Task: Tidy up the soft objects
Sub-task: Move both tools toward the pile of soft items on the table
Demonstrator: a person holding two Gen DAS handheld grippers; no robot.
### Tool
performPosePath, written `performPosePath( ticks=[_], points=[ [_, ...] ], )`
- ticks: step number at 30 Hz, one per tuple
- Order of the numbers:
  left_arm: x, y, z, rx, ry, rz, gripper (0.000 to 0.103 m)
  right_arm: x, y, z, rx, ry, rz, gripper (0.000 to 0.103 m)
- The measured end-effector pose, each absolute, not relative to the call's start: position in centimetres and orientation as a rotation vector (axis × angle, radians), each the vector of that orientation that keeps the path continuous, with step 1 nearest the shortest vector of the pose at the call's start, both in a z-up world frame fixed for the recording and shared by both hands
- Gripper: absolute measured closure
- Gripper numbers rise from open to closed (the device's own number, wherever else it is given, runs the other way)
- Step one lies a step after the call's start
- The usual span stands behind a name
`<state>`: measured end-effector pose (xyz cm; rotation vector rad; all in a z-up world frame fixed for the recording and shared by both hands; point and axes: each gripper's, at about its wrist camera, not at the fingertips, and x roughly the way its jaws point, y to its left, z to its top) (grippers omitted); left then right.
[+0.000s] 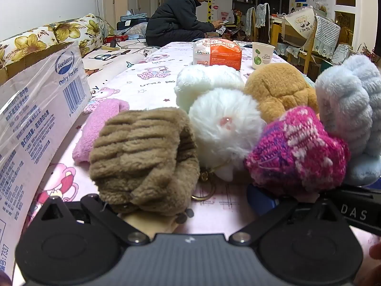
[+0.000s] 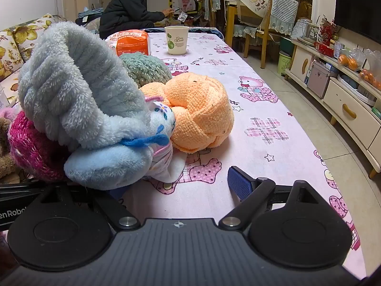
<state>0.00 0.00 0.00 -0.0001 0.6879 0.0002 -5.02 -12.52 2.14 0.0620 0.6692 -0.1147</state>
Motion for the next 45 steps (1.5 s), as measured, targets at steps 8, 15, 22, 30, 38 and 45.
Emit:
performPosePath(
  ticks=[8, 15, 22, 30, 38, 45],
  points=[
    [-0.7, 0.0, -0.1, 0.005, 0.689, -0.015, 0.0, -5.3, -12.5, 2.2, 0.055, 0.671, -0.102, 0.0],
    [-2.8, 0.8, 0.3, 0.029, 0.69, -0.028, 0.001, -5.6, -12.4, 2.1, 0.03, 0.684, -0.053, 0.0],
    [-3.9, 1.5, 0.7, 0.081, 0.683, -0.048, 0.001, -7.5, -12.7, 2.0, 0.018, 0.702, -0.011, 0.0],
    [-6.3, 3.3, 1.8, 0.089, 0.639, -0.056, 0.001, -7.9, -12.3, 2.1, 0.003, 0.725, 0.01, 0.0],
    [-8.6, 5.5, 4.0, 0.082, 0.573, -0.048, 0.001, -9.1, -11.9, 2.3, -0.002, 0.708, 0.002, 0.0],
    [-10.7, 7.7, 6.4, 0.087, 0.527, -0.022, 0.001, -10.9, -10.6, 3.6, 0.036, 0.67, 0.042, 0.0]
  ],
)
